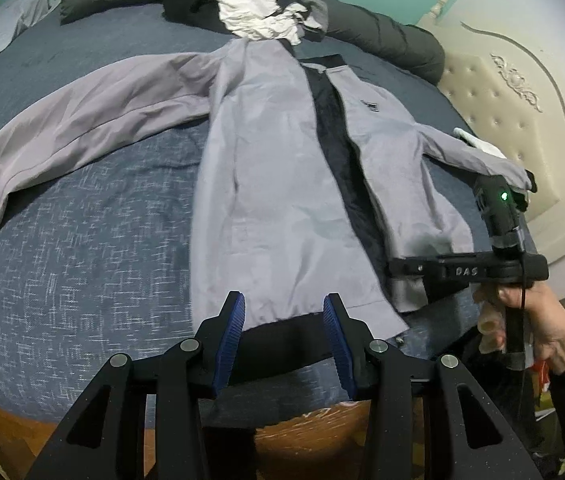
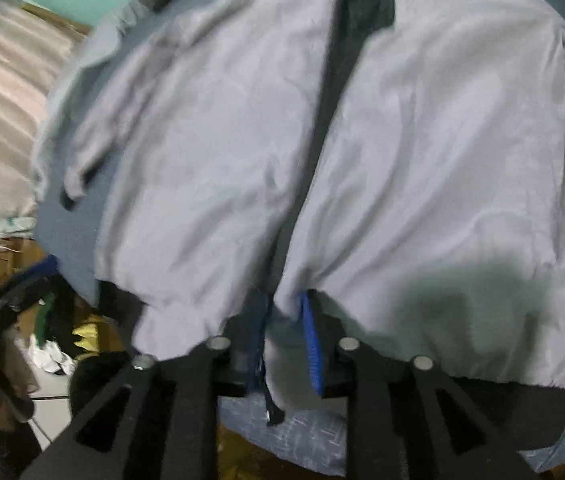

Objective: Fold clothes

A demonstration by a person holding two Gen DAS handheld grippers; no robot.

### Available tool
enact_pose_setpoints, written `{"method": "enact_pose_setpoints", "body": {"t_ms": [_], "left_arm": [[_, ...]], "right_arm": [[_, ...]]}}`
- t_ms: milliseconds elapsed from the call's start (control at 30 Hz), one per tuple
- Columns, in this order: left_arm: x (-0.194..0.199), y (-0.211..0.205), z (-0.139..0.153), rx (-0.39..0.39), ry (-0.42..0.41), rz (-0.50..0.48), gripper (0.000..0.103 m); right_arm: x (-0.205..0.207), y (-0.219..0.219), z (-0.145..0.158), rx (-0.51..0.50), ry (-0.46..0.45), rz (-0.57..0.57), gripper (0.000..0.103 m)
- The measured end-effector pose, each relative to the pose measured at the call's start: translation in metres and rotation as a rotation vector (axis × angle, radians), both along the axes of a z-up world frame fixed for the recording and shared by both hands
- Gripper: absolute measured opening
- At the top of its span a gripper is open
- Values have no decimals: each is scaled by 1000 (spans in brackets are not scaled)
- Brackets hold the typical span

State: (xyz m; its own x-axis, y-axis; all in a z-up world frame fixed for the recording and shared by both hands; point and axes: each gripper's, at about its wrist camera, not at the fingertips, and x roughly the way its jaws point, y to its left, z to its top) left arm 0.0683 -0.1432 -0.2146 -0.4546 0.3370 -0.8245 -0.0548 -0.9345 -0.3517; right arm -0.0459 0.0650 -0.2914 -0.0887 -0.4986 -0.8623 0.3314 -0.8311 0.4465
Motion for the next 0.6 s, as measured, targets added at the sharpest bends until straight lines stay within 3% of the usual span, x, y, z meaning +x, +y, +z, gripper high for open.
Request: {"method": "enact_pose_setpoints", "body": {"t_ms": [33, 133, 233, 367, 600], "left_arm": [[0, 3, 1, 4, -1, -8, 48], [-5, 14, -3, 25, -8, -34, 49], [-17, 37, -11, 53, -22, -76, 50], [-34, 73, -26, 93, -50, -130, 51], [-71, 130, -61, 119, -112, -177, 54]], "right_arm": [[1, 6, 11, -22, 26, 2, 47], [3, 36, 42, -38, 103, -10, 47], [-2, 92, 59, -14, 145, -98, 47], [-7, 160, 54, 59, 123, -214, 47], [5, 238, 37, 55, 55, -326, 47]]}}
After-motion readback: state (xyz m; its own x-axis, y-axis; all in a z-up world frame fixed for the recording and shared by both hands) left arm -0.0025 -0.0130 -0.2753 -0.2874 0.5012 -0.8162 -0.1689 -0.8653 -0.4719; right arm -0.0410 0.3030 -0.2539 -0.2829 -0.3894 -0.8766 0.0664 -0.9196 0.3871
